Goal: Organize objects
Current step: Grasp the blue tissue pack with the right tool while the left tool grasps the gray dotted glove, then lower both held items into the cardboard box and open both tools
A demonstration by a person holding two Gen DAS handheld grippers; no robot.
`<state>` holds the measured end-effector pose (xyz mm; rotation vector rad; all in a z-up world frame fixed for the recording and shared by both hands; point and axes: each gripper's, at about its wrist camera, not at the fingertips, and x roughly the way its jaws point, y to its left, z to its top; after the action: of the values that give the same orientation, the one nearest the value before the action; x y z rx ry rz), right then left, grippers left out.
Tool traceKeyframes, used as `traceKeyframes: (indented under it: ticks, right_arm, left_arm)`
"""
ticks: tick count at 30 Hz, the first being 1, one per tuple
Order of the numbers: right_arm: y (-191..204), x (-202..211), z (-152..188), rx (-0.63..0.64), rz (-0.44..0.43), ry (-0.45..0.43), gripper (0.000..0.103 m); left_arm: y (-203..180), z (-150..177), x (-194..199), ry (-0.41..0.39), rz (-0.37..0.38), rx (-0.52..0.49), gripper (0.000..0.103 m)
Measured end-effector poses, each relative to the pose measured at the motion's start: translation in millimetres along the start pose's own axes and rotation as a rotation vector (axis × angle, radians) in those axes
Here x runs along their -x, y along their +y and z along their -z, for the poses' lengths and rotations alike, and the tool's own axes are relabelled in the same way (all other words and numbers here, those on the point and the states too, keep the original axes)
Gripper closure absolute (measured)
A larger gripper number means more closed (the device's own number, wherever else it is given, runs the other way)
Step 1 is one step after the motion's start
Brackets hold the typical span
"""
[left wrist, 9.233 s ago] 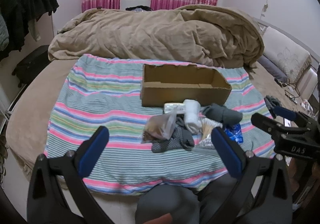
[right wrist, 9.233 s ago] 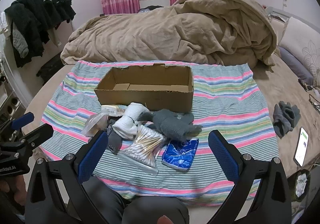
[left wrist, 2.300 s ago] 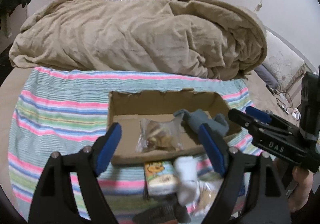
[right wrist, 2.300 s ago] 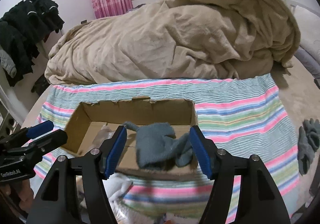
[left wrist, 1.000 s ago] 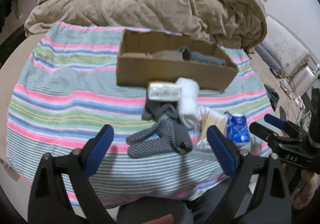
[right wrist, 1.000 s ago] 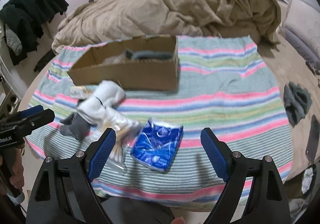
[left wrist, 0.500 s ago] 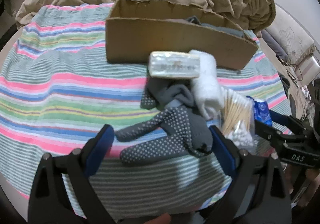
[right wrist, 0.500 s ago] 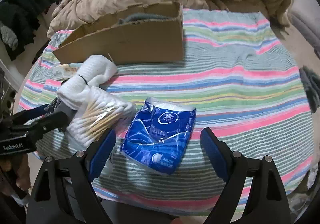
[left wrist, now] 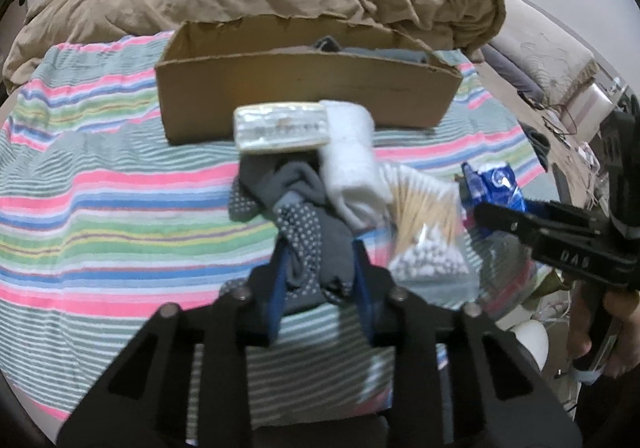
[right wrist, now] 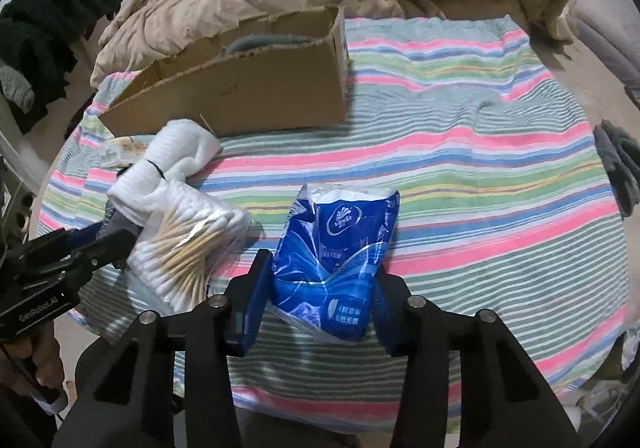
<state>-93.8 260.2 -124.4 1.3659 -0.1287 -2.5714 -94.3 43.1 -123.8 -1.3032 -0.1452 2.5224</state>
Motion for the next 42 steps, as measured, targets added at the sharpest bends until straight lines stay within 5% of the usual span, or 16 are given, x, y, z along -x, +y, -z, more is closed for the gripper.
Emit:
traceKeyframes:
  ticks: [17, 30, 42]
  right_arm:
    - [14, 52, -12, 0.029, -0.011, -0.095, 0.057]
    - [33, 80, -47, 0.074, -0.048, -0.178, 0.057]
    - [36, 75, -98, 0.093, -0.06, -0.237, 0.057]
  left_arm:
    - [4, 6, 71, -0.107, 0.063, 0.045, 0.078]
    - [16, -32, 119, -0.214, 0.046, 0.06, 0.077]
    - [35, -69, 116, -0.256, 0.003, 0.047, 0.077]
